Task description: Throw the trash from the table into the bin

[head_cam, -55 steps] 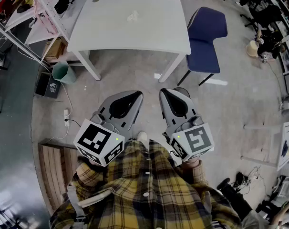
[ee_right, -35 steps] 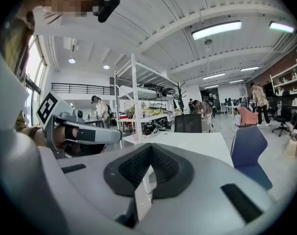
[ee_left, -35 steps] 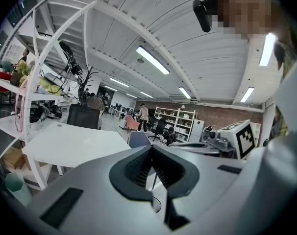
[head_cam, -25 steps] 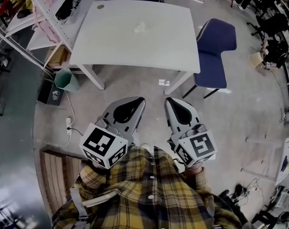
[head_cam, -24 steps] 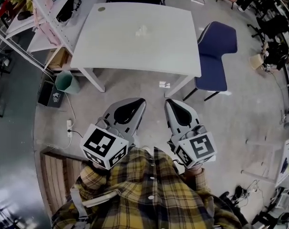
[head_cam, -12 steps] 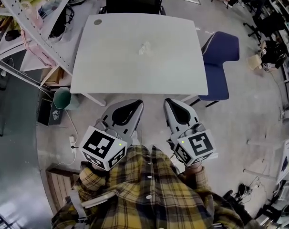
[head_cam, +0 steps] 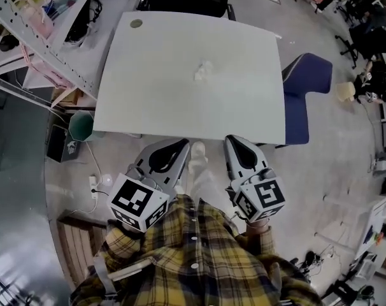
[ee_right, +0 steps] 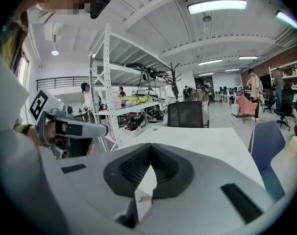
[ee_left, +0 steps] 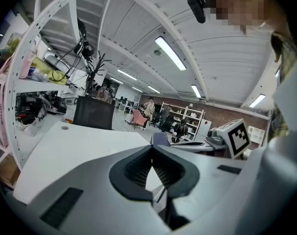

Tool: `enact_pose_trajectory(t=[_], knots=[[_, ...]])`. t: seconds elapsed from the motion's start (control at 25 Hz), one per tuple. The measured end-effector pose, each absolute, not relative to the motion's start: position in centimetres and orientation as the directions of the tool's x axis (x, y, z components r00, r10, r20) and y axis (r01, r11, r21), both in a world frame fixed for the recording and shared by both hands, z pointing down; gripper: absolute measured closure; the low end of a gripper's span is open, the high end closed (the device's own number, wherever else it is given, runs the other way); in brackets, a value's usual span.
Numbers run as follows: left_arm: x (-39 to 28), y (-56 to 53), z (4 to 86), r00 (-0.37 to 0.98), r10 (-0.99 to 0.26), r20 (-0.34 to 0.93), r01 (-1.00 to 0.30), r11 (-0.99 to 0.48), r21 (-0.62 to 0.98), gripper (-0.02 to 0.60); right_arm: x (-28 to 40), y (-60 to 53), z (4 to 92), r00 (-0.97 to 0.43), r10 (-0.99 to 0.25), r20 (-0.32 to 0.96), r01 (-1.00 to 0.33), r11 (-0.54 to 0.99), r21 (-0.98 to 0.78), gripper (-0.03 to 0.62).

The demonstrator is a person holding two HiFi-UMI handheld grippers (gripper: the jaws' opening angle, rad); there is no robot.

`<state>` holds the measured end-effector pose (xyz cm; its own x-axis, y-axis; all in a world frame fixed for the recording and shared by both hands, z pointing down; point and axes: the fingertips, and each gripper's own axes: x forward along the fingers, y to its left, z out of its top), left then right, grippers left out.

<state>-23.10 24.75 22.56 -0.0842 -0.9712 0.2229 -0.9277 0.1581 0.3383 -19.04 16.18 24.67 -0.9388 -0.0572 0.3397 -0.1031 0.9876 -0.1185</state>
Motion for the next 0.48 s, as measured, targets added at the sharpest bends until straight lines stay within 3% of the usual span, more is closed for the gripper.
enact_pose_trajectory(t=[0.48], knots=[[-33.4, 14.4, 22.2, -0.188, -0.953, 0.237, -0.907, 0.261, 0.329, 0.572, -30.8, 6.4, 24.2, -0.94, 0.087, 0.329, 0.051, 0.992, -0.118, 0.595]])
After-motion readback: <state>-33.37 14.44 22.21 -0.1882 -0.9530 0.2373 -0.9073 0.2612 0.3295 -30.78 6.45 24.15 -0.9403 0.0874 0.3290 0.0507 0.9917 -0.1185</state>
